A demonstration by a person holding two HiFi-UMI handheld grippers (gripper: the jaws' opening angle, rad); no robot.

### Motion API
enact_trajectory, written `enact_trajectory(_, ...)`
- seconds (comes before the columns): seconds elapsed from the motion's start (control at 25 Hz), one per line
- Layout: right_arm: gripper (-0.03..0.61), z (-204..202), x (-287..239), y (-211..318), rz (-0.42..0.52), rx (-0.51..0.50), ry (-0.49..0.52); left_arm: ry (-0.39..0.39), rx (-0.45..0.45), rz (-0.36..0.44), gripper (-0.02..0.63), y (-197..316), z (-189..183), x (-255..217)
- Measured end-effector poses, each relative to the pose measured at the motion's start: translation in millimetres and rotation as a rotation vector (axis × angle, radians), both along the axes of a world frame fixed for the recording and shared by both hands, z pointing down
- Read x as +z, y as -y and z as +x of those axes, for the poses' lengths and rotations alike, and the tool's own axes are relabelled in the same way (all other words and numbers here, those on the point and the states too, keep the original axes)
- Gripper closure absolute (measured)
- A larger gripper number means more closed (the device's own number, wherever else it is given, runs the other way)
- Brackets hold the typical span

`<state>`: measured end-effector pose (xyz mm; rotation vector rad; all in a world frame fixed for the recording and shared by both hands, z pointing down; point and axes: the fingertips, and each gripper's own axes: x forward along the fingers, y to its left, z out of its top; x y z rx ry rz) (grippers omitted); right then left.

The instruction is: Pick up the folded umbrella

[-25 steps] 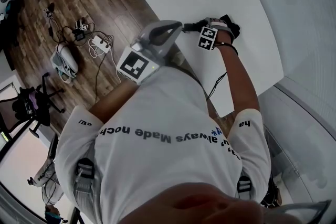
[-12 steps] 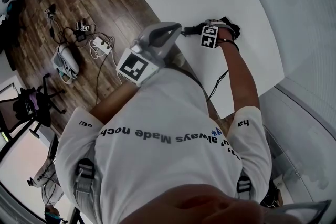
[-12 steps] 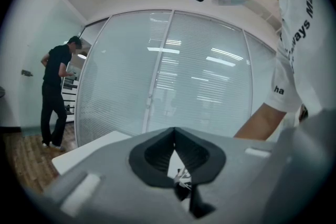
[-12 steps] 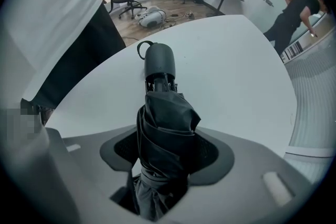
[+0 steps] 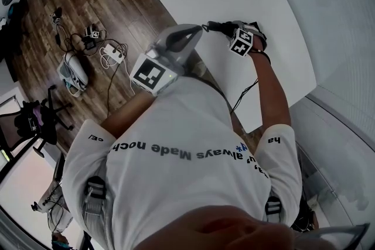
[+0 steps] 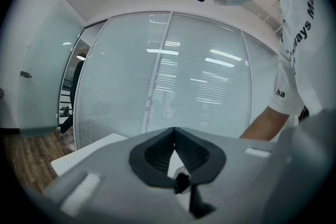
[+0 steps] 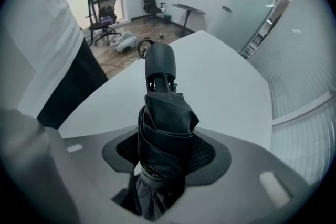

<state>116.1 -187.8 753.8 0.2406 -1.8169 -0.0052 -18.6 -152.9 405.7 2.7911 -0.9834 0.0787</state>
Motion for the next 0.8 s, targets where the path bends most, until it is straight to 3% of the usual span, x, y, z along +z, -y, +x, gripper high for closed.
enact_trajectory(0.24,0.367,7.0,-67.3,20.9,0.106,0.259,0.244,0.001,0.021,0.014,0.612,-1.3,7.6,-4.7)
enact_trajectory(0.52,0.367,19.8,-155.3,25.0,0.239,0.487,0.534,-0.052,0.039,0.040,0.612,8.5,27.3,-19.1)
enact_trajectory(0.8,0.367,23.0,-250.4,6.4,0.398,0.604,0.759,-0.003,0.076,0.039,0.612,10.5,38.4,-6.9)
